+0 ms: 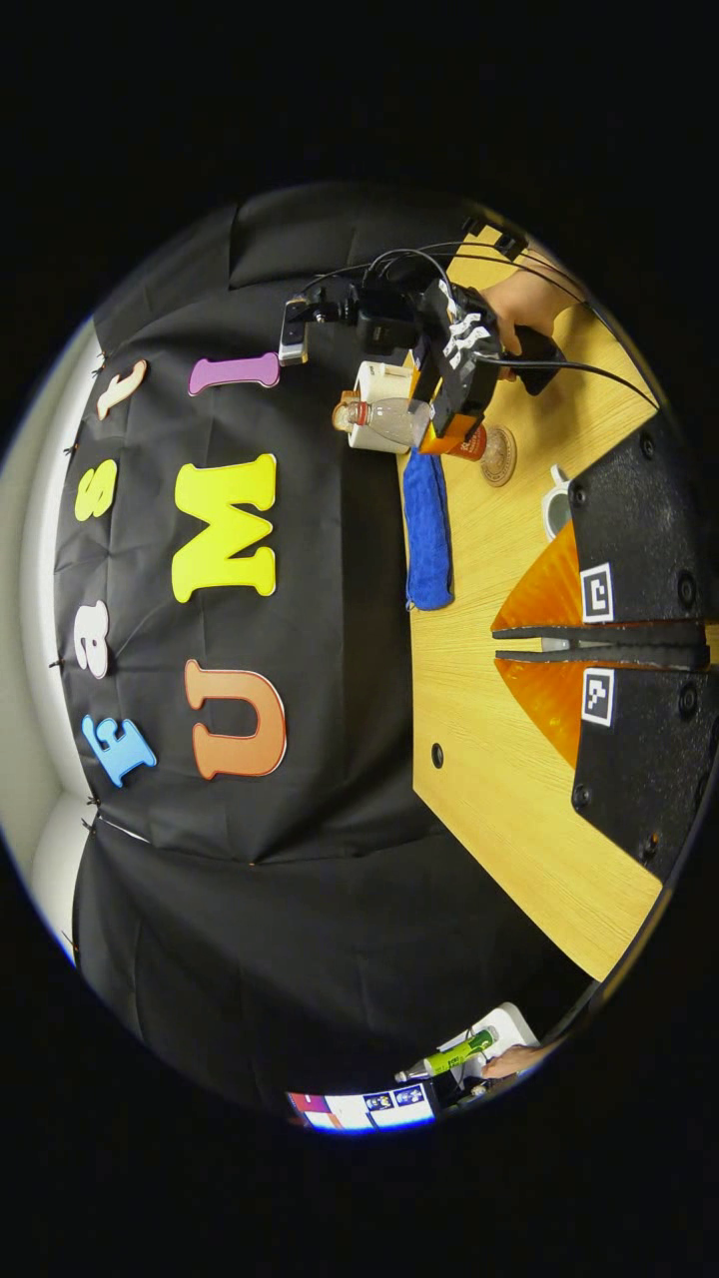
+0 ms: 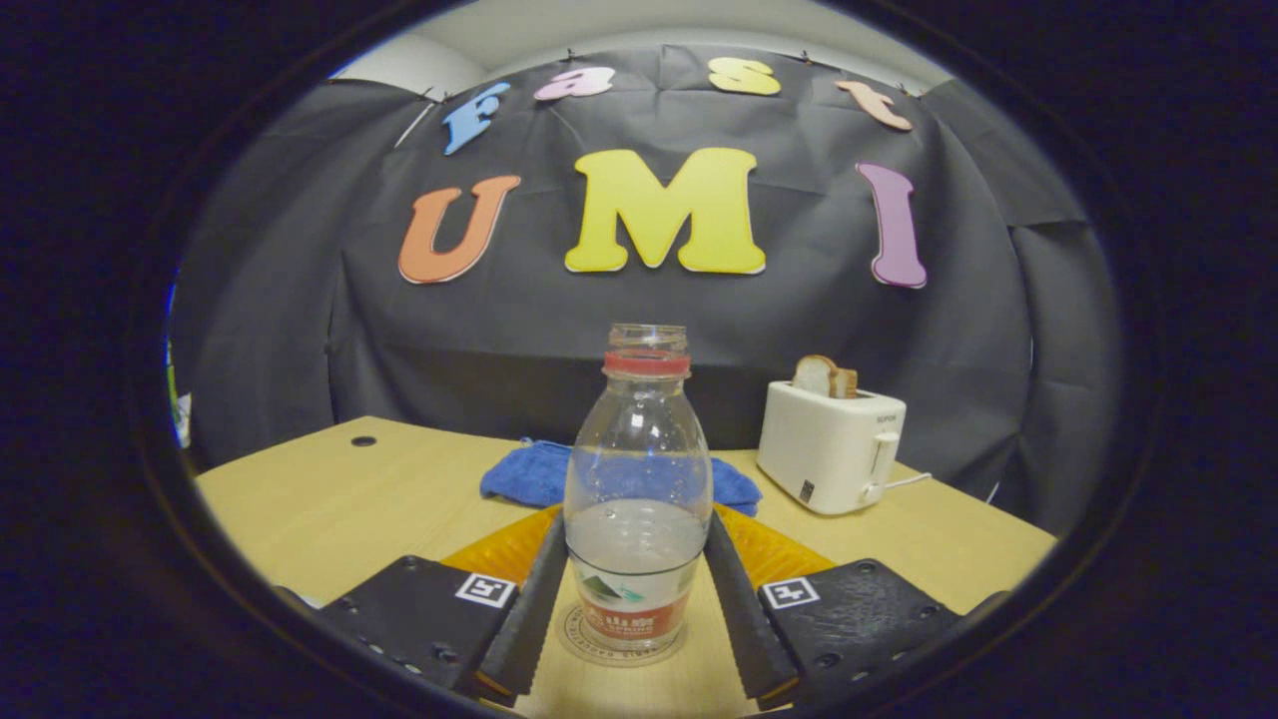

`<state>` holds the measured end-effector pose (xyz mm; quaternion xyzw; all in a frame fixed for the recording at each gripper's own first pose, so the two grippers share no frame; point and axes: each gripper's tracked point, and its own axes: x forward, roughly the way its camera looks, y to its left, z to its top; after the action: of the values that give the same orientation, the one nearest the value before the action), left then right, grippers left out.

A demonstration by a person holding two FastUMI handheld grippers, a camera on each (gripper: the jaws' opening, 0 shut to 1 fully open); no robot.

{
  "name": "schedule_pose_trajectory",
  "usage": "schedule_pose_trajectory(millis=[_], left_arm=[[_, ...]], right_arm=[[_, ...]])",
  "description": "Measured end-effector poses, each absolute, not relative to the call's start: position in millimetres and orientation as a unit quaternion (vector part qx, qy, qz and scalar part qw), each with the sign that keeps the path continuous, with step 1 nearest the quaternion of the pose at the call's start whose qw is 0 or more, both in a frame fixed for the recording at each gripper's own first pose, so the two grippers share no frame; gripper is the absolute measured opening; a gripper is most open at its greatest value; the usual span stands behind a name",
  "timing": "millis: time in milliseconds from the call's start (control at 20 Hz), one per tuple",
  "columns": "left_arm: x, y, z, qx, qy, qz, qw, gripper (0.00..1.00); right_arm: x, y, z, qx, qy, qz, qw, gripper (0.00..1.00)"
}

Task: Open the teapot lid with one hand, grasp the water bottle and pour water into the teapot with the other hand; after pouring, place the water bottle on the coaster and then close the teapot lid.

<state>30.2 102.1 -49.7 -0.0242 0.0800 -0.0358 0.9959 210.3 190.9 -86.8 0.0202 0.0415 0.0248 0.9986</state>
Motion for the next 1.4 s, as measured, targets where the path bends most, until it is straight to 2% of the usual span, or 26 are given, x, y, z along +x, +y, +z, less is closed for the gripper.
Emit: schedule_pose_trajectory(millis=[250,600,900,1200,1400], left_arm=[[31.9,101.8,-54.7,-0.023,0.087,-0.034,0.995,0.03],[31.4,98.2,-55.1,-0.016,0.09,-0.038,0.995,0.03],[36.5,94.4,-62.8,-0.016,0.098,-0.045,0.994,0.03],[37.3,89.3,-62.9,-0.011,0.097,-0.04,0.994,0.03],[36.0,75.8,-52.8,-0.023,0.082,-0.049,0.995,0.03]], right_arm=[[213.7,192.4,-91.1,0.043,0.042,0.027,0.998,0.75],[209.0,188.2,-93.2,0.012,0.047,0.016,0.999,0.78],[194.9,181.0,-82.3,0.015,0.043,0.01,0.999,0.98],[154.9,172.4,-57.8,0.001,0.024,0.03,0.999,0.98],[120.4,152.2,-34.3,-0.043,-0.013,0.019,0.999,0.96]])
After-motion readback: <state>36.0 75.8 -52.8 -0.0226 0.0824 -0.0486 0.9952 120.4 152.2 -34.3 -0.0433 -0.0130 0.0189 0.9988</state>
